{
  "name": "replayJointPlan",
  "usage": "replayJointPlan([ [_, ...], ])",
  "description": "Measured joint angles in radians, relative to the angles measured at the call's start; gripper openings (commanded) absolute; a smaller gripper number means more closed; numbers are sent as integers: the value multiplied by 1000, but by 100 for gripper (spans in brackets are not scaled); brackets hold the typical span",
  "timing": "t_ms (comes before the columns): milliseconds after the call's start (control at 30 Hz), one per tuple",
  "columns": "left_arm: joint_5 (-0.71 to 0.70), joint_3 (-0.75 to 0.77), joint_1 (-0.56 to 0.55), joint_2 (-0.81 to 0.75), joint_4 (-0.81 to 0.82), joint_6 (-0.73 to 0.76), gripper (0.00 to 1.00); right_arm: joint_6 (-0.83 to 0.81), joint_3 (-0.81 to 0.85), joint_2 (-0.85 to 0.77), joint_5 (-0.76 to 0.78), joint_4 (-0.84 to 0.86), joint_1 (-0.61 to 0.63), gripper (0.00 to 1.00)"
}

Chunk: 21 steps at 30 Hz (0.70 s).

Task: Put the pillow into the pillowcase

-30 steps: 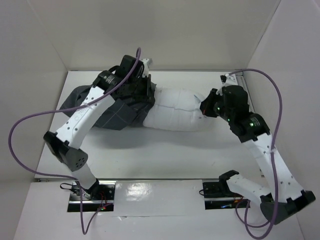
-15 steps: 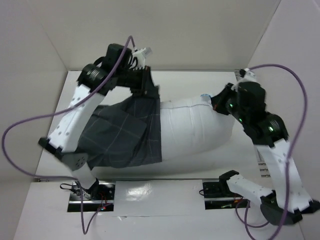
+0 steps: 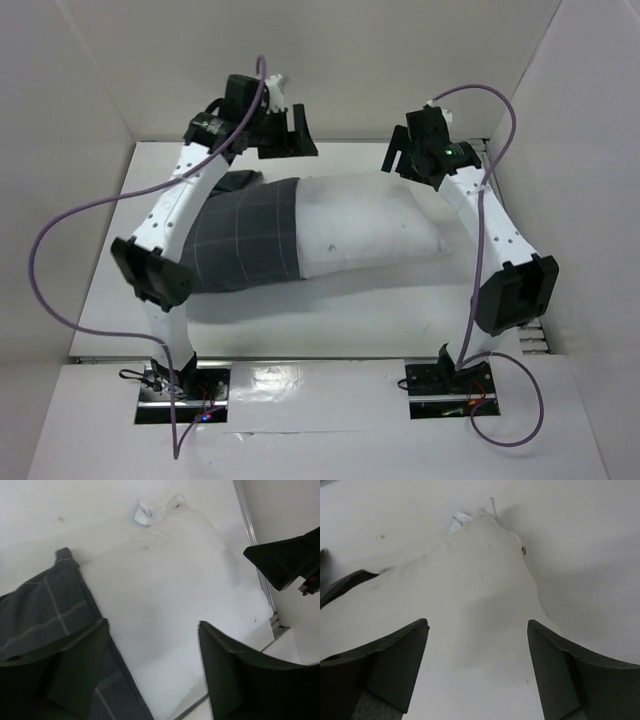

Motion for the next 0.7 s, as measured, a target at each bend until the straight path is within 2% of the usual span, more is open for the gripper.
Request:
replayJointPlan([
  [100, -103, -9, 0, -132, 11, 14, 74, -14, -29, -76, -22, 14, -4, 89],
  [233, -195, 108, -3, -175, -49, 34, 87, -25, -105, -176, -56, 17, -6, 92],
  [300, -244, 122, -21, -169, -85, 34, 89, -34, -144, -200, -67, 16, -10, 94],
  [400, -343, 6, -84, -167, -124, 22, 83, -60, -198, -203, -121, 8, -43, 100],
  [533, -436, -246, -176, -168, -158, -3, 84, -106, -293, -198, -236, -8, -131, 100],
  [700, -512, -294, -252, -175, -200, -29, 84, -128, -391, -198, -327, -29, -177, 100],
])
